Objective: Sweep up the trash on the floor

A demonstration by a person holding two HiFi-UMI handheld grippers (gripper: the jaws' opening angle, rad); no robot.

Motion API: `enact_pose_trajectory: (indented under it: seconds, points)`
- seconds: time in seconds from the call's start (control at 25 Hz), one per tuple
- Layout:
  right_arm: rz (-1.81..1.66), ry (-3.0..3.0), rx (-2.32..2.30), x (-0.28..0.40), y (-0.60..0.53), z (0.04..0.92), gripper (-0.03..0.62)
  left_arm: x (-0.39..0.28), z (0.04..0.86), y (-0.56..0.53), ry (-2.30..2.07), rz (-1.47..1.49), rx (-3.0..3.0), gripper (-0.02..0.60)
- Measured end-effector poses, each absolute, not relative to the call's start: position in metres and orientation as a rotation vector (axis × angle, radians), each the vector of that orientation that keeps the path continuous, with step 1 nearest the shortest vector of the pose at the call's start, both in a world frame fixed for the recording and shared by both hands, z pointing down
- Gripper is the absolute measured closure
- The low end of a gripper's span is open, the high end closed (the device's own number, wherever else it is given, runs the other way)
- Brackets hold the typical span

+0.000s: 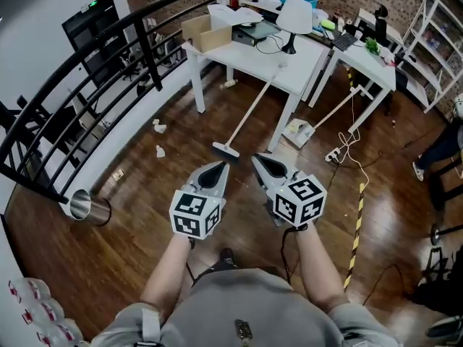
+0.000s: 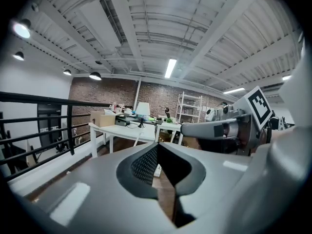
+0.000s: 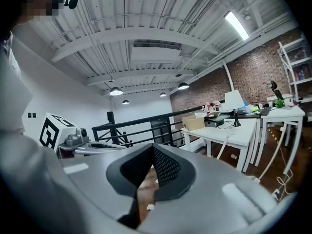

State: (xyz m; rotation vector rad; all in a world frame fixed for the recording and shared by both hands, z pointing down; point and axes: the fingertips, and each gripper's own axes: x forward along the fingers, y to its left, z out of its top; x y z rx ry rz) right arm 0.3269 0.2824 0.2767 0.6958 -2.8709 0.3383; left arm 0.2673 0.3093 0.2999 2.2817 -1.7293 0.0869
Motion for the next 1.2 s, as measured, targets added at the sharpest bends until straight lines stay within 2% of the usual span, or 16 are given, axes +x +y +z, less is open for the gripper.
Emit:
enact_pose_trajectory:
  seconds: [0.56, 0.92, 1.2]
  points:
    - [0.368, -2.844, 0.727, 0.319, 0.145, 0.292, 0.594, 0.260, 0.314, 0.178, -1.720, 0.041, 2.260, 0.574]
    - [0.381, -2.900, 0.597, 0.352, 0.022, 0.289, 0.594, 0.300, 0.315, 0.062, -1.781, 0.135, 2.226, 0.574]
    - [0.393, -2.890, 0.519, 0.352, -0.053, 0.308, 0.594, 0.303, 0.330, -0.013, -1.830, 0.192, 2.155, 0.574]
